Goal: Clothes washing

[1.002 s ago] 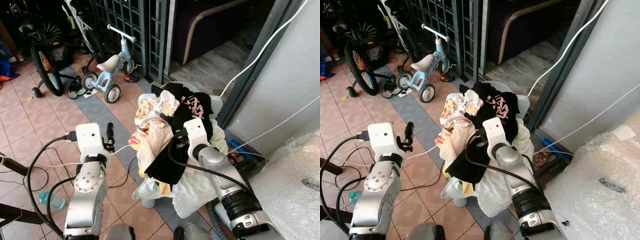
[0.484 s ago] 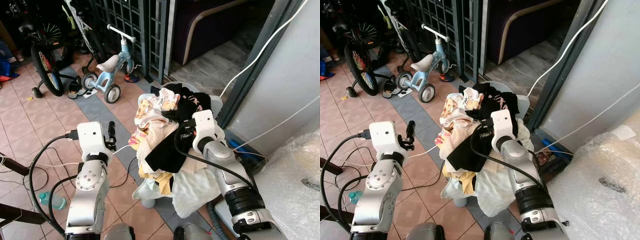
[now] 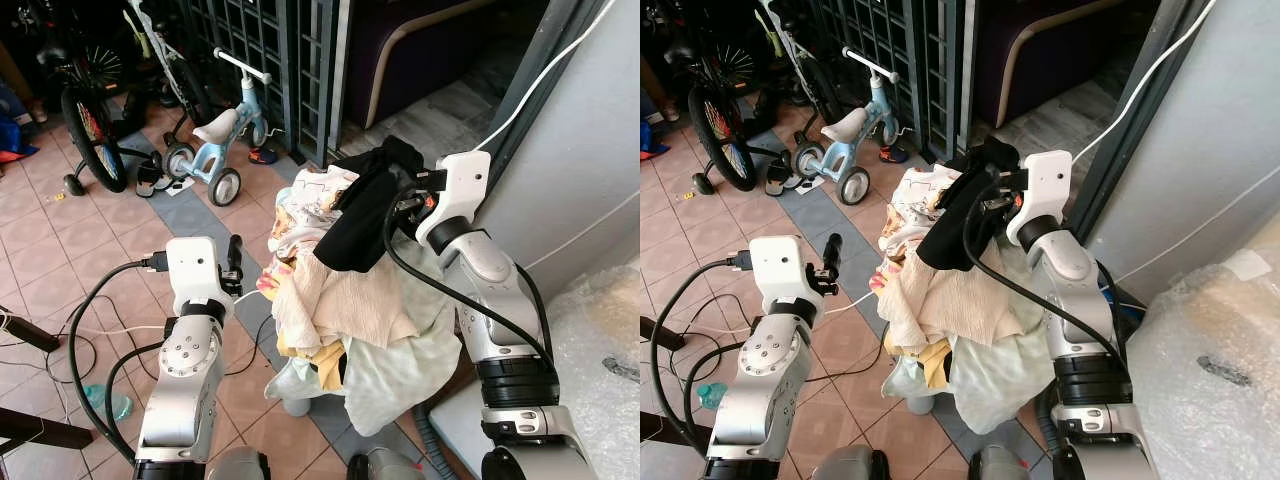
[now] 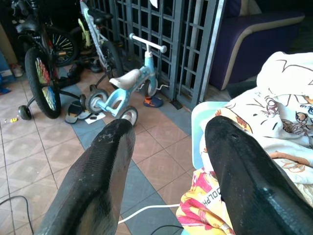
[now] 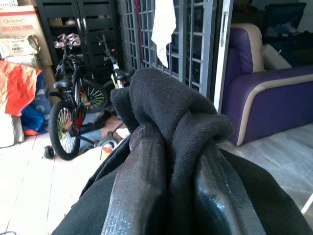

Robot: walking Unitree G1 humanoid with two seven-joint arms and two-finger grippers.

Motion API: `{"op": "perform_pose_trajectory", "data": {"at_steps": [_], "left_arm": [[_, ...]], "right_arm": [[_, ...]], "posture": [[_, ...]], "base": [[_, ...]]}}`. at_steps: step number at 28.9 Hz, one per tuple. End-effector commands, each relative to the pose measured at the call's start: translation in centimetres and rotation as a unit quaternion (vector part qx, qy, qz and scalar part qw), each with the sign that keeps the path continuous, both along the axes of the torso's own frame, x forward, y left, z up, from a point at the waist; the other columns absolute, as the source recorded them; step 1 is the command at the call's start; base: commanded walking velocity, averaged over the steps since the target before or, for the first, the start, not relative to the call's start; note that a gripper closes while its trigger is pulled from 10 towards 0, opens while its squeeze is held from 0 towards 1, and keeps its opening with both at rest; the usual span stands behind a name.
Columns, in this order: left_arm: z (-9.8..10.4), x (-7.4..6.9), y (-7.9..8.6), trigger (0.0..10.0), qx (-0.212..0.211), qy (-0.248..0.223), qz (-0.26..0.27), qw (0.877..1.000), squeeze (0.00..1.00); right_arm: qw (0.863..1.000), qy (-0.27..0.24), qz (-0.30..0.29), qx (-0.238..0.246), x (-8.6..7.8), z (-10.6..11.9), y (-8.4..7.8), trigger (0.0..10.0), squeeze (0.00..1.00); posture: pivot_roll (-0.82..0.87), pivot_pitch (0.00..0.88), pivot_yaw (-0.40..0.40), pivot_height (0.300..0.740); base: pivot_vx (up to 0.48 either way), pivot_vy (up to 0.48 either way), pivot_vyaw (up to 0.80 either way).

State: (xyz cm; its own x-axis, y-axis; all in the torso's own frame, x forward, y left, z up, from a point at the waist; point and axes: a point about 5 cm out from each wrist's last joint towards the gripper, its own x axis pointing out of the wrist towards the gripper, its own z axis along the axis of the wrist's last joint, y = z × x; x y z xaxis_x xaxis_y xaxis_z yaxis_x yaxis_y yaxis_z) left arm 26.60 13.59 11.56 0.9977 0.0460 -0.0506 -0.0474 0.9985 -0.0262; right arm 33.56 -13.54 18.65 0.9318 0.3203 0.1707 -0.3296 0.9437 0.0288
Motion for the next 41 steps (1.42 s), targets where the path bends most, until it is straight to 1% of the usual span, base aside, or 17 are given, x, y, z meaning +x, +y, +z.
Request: {"op": "perform_pose_trajectory", "data": {"at_steps": [1,6,9,10,11,13,15,17,18,21,24,25,26,30,32,38,41], "left_arm": [[-0.2,0.1,-0.1,10.0,0.006,0.003,-0.005,1.000,0.00],[-0.1,0.4,-0.3,10.0,0.008,-0.004,-0.008,1.000,0.00],[0.0,0.8,-0.5,10.0,0.005,-0.009,-0.011,1.000,0.00],[0.0,0.8,-0.5,10.0,0.005,-0.009,-0.011,1.000,0.00],[0.1,1.1,-0.8,10.0,0.002,-0.013,-0.015,1.000,0.00],[0.2,1.3,-1.0,10.0,0.003,-0.014,-0.016,1.000,0.00],[0.2,1.4,-1.1,10.0,0.004,-0.014,-0.016,1.000,0.00],[0.0,1.3,-1.7,10.0,0.002,-0.005,-0.017,1.000,0.00],[0.0,1.3,-1.7,10.0,0.002,-0.005,-0.017,1.000,0.00],[-0.1,1.2,-1.7,10.0,0.003,-0.005,-0.018,1.000,0.00],[-0.2,1.1,-1.5,10.0,0.008,-0.002,-0.020,1.000,0.00],[-0.2,1.1,-1.5,10.0,0.008,-0.002,-0.020,1.000,0.00],[-0.2,1.1,-1.6,10.0,0.012,-0.004,-0.026,1.000,0.00],[-0.1,1.3,-1.7,10.0,0.015,-0.009,-0.030,0.999,0.00],[-0.1,1.2,-1.7,10.0,0.016,-0.010,-0.030,0.999,0.00],[0.0,1.1,-1.4,10.0,0.018,-0.016,-0.023,0.999,0.00],[0.0,1.1,-1.1,10.0,0.018,-0.016,-0.023,0.999,0.00]], "right_arm": [[0.998,-0.062,0.013,0.002,0.0,3.0,0.4,0.0,0.00],[0.993,-0.103,0.046,-0.014,-0.2,4.8,1.1,0.0,0.00],[0.987,-0.159,0.022,0.011,0.5,8.6,0.2,0.0,0.00],[0.987,-0.159,0.022,0.011,0.5,8.6,0.2,0.0,0.00],[0.981,-0.196,0.003,0.002,0.8,11.2,-0.6,0.0,0.00],[0.977,-0.213,-0.016,-0.015,1.0,12.3,-1.3,0.0,0.00],[0.976,-0.215,-0.020,-0.018,1.0,12.4,-1.4,0.0,0.00],[0.977,-0.181,-0.096,-0.053,0.8,9.9,-3.6,0.0,0.00],[0.977,-0.181,-0.096,-0.053,0.8,9.9,-3.6,0.0,0.00],[0.968,-0.167,-0.172,-0.073,0.1,8.0,-5.7,0.0,0.00],[0.944,-0.183,-0.259,-0.087,-0.3,8.4,-8.2,0.0,0.00],[0.944,-0.183,-0.259,-0.087,-0.3,8.4,-8.2,0.0,0.00],[0.930,-0.197,-0.292,-0.104,-0.1,9.4,-9.5,0.0,0.00],[0.930,-0.183,-0.306,-0.088,0.6,9.9,-10.7,0.0,0.00],[0.929,-0.174,-0.315,-0.091,0.8,9.7,-10.9,10.0,0.00],[0.930,-0.169,-0.314,-0.091,1.0,9.4,-10.7,10.0,0.00],[0.932,-0.163,-0.309,-0.094,1.1,8.5,-10.1,10.0,0.00]], "posture": [[0.03,0.035,0.007,0.740],[0.03,0.012,0.008,0.740],[0.01,0.000,0.009,0.740],[0.01,0.000,0.009,0.740],[0.01,0.000,0.009,0.740],[0.00,0.000,0.009,0.740],[0.00,0.000,0.009,0.740],[0.00,0.000,0.009,0.740],[0.00,0.000,0.009,0.740],[0.00,0.004,0.012,0.740],[-0.01,0.012,0.023,0.740],[-0.01,0.012,0.023,0.740],[-0.02,0.015,0.029,0.740],[-0.02,0.018,0.022,0.740],[-0.01,0.020,0.019,0.740],[0.00,0.025,0.017,0.740],[0.00,0.028,0.020,0.740]], "base": [[0.000,0.000,0.00],[0.000,0.000,0.00],[0.000,0.000,0.00],[0.000,0.000,0.00],[0.000,0.000,0.00],[0.000,0.000,0.00],[0.000,0.000,0.00],[0.000,0.000,0.00],[0.000,0.000,0.00],[0.000,0.000,0.00],[0.000,0.000,0.00],[0.000,0.000,0.00],[0.000,0.000,0.00],[0.000,0.000,-0.17],[0.000,0.000,-0.80],[0.000,0.000,-0.80],[0.000,-0.379,-0.80]]}}
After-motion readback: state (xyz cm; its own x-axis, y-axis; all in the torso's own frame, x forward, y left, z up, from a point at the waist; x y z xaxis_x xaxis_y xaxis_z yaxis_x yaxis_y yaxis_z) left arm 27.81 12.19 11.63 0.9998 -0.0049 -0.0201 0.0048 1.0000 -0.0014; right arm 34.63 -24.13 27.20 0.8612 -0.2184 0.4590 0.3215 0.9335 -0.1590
